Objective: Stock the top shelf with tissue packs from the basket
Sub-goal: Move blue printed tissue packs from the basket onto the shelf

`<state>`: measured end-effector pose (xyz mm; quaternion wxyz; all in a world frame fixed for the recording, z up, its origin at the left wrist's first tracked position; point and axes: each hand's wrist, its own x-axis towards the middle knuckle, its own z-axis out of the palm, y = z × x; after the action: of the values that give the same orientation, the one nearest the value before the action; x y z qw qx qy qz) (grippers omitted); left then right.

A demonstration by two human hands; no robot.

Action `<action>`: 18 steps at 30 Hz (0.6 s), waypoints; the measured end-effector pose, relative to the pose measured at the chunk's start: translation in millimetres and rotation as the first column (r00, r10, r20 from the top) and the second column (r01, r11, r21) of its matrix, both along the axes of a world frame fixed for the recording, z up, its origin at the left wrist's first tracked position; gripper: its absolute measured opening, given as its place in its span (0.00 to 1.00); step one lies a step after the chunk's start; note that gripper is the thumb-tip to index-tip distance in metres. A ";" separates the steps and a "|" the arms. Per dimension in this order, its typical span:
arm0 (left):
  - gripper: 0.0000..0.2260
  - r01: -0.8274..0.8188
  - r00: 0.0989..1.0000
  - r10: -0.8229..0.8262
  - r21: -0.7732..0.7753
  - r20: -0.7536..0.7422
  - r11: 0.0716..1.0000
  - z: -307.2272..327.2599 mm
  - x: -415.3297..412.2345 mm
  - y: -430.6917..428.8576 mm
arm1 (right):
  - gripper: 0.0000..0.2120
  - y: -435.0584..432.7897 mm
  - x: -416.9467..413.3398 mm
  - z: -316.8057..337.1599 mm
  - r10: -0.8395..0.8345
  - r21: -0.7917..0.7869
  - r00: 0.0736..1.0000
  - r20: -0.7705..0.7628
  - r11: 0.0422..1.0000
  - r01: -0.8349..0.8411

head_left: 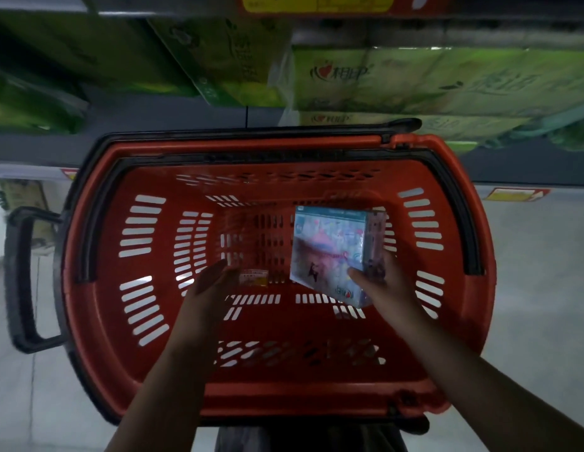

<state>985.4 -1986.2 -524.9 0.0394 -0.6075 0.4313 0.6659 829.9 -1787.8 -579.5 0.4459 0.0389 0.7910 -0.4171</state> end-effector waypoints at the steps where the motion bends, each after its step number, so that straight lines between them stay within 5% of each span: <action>1: 0.22 0.025 0.999 -0.025 -0.010 0.020 1.000 0.5 3.7 -1.7 | 0.22 1.4 1.3 3.0 -0.014 -0.037 0.999 0.036 0.999 0.015; 4: 0.31 0.108 0.992 -0.106 -0.025 0.073 0.994 -4.8 18.0 -4.9 | 0.21 3.8 5.8 15.0 -0.031 -0.130 0.994 0.109 0.990 0.045; 9: 0.20 0.122 0.984 -0.118 -0.019 0.135 0.992 7.0 20.6 -4.3 | 0.31 1.9 12.5 43.5 -0.116 -0.262 0.959 0.259 0.947 0.185; 13: 0.11 0.140 0.989 -0.139 -0.019 0.047 0.990 32.8 15.4 1.8 | 0.40 -1.9 6.6 69.0 -0.083 -0.338 0.892 0.443 0.906 0.253; 18: 0.17 0.098 0.987 -0.075 0.161 -0.145 0.982 75.0 -3.8 -2.8 | 0.38 -5.7 1.5 98.1 0.023 -0.385 0.827 0.562 0.892 0.237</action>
<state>981.6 -1989.0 -449.9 0.0893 -0.5351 0.4015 0.7379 831.3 -1793.5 -481.5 0.6269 0.1017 0.5099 -0.5802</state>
